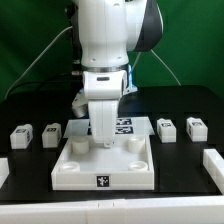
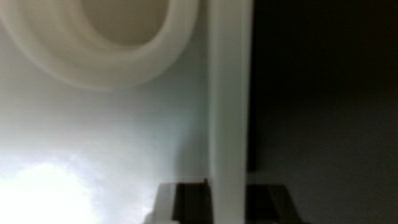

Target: Assemble one leg

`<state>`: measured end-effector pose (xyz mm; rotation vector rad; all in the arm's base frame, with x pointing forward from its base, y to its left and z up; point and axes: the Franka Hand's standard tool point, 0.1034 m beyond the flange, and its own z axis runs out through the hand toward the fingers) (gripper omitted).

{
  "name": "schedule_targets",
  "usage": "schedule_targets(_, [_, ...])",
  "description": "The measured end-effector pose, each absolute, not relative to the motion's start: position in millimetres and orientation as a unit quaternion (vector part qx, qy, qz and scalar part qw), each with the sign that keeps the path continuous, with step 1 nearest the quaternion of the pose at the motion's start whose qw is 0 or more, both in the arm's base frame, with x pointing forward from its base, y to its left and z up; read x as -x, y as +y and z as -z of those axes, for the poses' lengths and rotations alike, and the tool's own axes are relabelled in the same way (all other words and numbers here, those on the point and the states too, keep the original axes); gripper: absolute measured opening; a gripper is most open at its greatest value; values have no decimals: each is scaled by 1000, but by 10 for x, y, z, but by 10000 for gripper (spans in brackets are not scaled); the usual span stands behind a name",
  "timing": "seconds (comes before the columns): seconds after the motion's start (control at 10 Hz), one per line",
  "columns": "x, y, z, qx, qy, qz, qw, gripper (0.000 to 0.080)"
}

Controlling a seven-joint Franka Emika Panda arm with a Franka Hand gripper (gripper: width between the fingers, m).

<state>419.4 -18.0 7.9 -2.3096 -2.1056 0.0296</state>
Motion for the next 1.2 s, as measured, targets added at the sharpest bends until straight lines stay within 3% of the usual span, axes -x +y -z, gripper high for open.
schedule_targets(0.6, [-4821,604,-81,731,-681,24,10,57])
schedule_targets(1.0, [-4954,676,-74,727,-687,9,20,57])
schedule_targets(1.2, [-4964,675,-73,713,-701,7,16,57])
